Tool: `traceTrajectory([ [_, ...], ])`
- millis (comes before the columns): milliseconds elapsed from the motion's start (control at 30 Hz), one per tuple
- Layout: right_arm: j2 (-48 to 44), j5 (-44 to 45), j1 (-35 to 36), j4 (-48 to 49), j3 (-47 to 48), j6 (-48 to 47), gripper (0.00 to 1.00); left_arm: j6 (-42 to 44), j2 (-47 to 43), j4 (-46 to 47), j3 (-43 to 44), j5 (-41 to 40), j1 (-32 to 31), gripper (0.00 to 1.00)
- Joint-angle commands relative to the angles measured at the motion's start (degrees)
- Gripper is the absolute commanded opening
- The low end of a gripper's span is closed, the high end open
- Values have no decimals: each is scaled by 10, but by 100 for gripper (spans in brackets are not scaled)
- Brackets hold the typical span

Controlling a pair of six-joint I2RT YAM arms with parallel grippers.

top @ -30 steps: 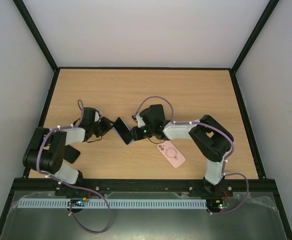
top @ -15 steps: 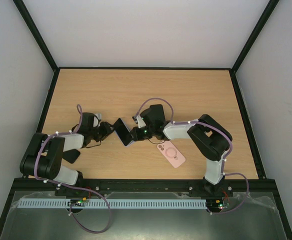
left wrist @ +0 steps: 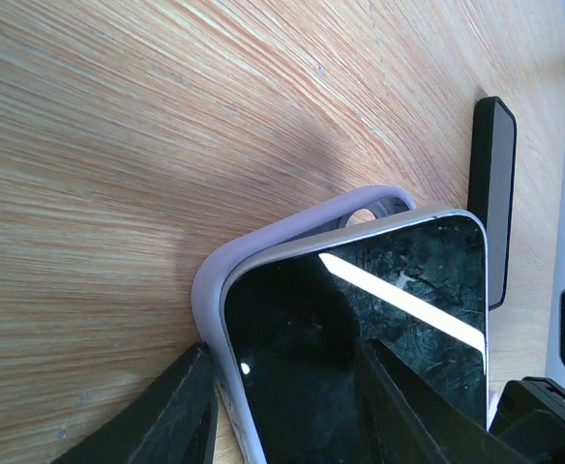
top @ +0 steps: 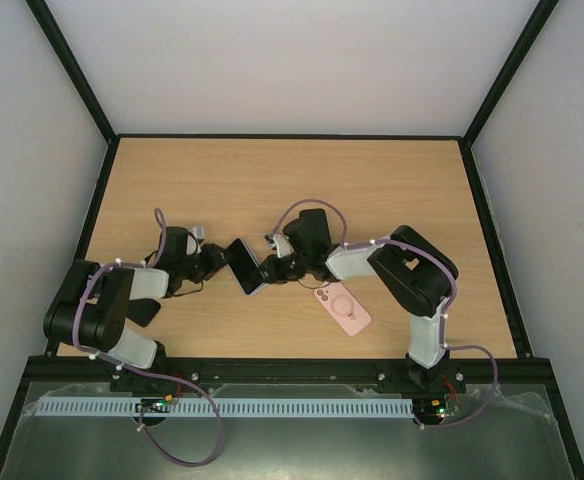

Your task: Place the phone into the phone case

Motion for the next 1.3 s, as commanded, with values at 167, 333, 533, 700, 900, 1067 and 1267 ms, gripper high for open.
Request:
traceTrajectory([
  [167, 58, -55, 20, -54, -14, 2, 2, 15, 17, 32, 6, 54, -8, 36],
  [333, 58, -18, 20, -113, 0, -18, 4, 17, 23, 13, 14, 43, -18, 33],
  [533, 24, 28, 19, -132, 7, -15, 17, 18, 41, 11, 14, 32, -20, 29],
  [700, -2, 60, 18, -151, 7, -16, 24, 26, 42, 10, 22, 37, -22, 29],
  [900, -36, 106, 18, -189, 19, -21, 38, 38, 59, 4, 38, 39, -22, 29],
  [1067, -59, 151, 17, -216, 24, -21, 42, 40, 69, 5, 45, 44, -22, 29],
  [1267, -77, 166, 12, -192, 27, -20, 65, 32, 58, -6, 38, 23, -18, 30],
])
